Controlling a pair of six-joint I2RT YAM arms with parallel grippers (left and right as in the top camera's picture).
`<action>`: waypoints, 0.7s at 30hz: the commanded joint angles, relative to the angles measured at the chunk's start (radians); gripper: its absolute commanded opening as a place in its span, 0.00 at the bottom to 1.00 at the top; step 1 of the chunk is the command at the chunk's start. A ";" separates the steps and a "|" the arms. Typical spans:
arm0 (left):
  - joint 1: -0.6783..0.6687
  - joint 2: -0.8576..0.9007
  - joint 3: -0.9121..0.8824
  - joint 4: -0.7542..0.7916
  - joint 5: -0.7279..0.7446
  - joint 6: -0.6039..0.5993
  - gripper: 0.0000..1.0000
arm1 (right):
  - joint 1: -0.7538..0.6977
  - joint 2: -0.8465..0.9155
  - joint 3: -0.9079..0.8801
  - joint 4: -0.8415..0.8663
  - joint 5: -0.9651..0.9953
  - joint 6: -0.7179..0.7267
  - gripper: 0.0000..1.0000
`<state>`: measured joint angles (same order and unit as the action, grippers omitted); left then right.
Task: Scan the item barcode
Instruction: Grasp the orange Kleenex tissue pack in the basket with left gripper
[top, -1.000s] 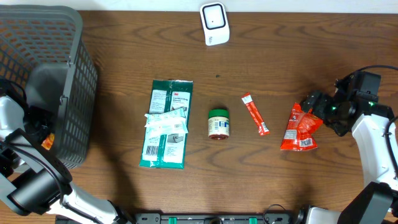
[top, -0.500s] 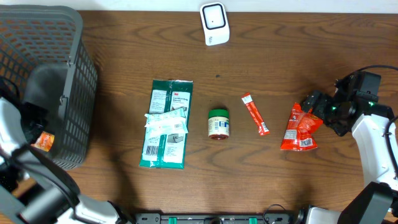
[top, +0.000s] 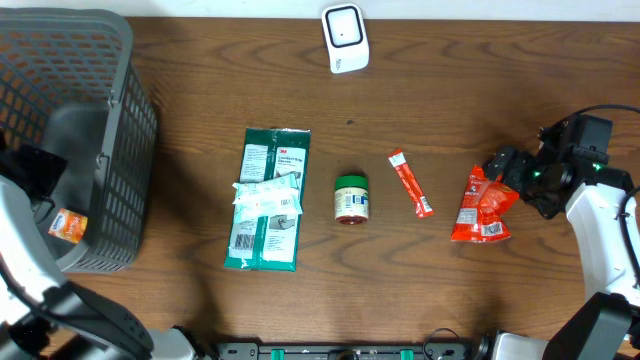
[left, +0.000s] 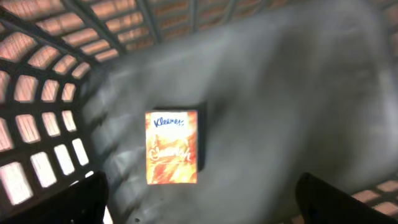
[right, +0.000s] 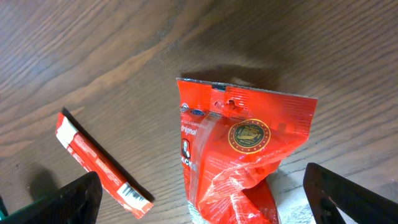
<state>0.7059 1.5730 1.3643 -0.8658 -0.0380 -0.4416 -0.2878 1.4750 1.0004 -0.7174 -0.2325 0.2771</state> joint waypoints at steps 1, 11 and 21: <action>0.000 0.089 -0.024 -0.003 -0.025 0.038 0.99 | -0.006 0.001 0.000 -0.001 -0.004 -0.002 0.99; 0.043 0.248 -0.024 0.011 0.069 0.089 0.98 | -0.006 0.001 0.000 -0.001 -0.004 -0.002 0.99; 0.069 0.290 -0.026 0.019 0.167 0.135 0.98 | -0.006 0.001 0.000 -0.001 -0.004 -0.002 0.99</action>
<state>0.7635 1.8397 1.3464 -0.8513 0.0559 -0.3496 -0.2878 1.4750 1.0004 -0.7177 -0.2321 0.2771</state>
